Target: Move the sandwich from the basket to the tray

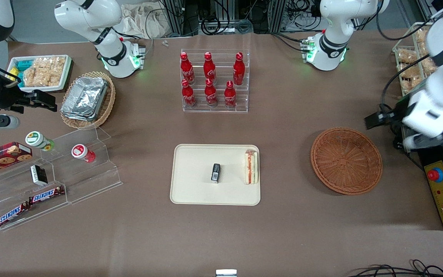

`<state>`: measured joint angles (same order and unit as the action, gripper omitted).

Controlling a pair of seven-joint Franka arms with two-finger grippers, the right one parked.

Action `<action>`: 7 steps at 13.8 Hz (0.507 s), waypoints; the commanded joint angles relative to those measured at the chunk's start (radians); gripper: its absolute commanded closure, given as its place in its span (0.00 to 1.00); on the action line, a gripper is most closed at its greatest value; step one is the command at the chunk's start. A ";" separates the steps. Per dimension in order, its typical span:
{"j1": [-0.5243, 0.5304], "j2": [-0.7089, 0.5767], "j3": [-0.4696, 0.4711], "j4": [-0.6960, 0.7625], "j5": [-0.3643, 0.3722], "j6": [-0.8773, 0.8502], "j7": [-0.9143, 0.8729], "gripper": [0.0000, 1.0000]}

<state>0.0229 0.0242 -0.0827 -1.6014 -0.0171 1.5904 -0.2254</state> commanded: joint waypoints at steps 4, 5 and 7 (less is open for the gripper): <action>-0.100 -0.095 0.120 -0.019 -0.012 -0.066 0.018 0.00; -0.100 -0.072 0.120 0.007 -0.008 -0.069 0.035 0.00; -0.104 -0.031 0.116 0.064 -0.001 -0.072 0.063 0.00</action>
